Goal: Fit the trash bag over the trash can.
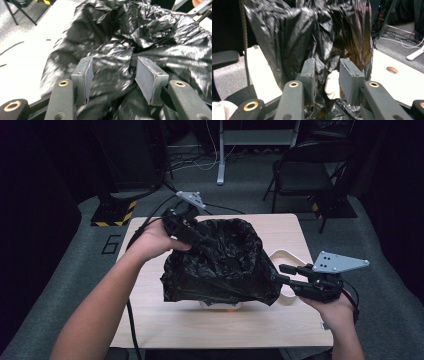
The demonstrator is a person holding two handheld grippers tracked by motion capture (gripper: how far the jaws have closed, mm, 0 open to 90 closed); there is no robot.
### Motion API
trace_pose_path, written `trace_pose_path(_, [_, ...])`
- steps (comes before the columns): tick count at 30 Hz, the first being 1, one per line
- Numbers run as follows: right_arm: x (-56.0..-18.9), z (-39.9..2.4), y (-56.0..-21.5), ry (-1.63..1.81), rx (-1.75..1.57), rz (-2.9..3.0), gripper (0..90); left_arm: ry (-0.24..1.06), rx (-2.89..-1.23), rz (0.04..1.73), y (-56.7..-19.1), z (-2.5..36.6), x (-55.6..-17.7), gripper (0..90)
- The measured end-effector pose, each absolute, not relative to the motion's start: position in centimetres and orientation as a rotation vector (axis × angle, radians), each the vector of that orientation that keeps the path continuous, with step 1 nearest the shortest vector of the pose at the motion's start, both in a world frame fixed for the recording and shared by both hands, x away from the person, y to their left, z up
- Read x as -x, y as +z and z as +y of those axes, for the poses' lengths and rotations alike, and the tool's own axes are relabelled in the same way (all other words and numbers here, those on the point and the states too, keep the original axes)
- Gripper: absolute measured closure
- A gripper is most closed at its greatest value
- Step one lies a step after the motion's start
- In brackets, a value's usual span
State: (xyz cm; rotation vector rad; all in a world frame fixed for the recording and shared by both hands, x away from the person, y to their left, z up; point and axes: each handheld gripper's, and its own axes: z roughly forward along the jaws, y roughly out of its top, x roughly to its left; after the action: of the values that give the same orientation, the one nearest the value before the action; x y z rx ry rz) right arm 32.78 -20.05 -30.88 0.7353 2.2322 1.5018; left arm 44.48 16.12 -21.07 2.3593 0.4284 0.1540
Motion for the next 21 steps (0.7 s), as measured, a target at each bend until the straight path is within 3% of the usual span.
trace_pose_path(21, [-35.2,-21.0,-33.5,1.331,-0.860,2.204,60.9,0.194,-2.173,0.538,-22.2,24.8,-41.8,47.1])
